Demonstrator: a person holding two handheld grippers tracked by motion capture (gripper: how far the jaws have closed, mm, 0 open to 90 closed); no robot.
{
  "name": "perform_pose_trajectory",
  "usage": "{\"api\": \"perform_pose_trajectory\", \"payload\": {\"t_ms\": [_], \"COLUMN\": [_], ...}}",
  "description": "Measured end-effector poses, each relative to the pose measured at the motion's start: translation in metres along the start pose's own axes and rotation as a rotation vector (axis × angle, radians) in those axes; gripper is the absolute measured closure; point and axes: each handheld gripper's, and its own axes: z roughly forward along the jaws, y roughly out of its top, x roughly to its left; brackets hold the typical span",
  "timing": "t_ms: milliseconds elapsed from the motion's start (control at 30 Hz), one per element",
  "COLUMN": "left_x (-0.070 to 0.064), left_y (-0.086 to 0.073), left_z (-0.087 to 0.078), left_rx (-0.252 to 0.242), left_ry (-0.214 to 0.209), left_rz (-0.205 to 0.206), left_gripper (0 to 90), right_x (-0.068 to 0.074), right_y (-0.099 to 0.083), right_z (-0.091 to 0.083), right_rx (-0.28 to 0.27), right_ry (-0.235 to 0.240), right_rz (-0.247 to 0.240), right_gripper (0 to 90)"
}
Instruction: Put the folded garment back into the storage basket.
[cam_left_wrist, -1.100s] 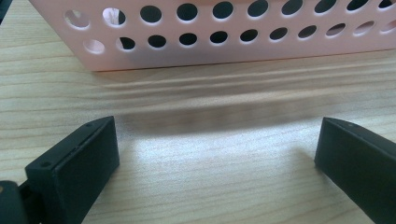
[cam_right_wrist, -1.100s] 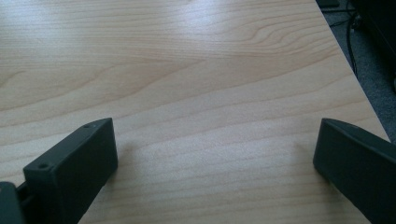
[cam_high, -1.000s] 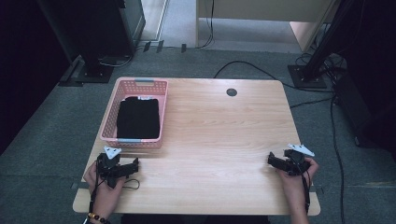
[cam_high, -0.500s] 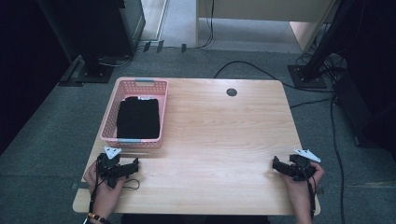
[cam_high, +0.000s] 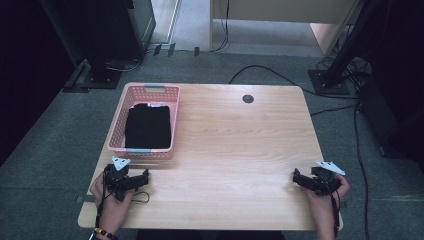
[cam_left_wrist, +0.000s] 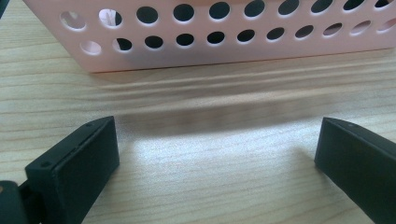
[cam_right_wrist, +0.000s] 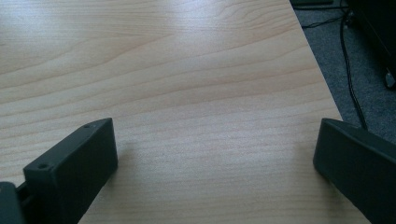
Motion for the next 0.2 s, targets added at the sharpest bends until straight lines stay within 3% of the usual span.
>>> {"api": "perform_pose_trajectory", "payload": {"t_ms": [200], "left_x": [0.0000], "left_y": [0.0001], "left_z": [0.0001], "left_rx": [0.000], "left_ry": [-0.001], "left_rz": [0.001], "left_gripper": [0.0], "right_x": [0.0011], "right_y": [0.0010], "right_z": [0.0010], "right_rx": [0.000], "right_ry": [-0.010], "right_rz": [0.008], "right_gripper": [0.0]}}
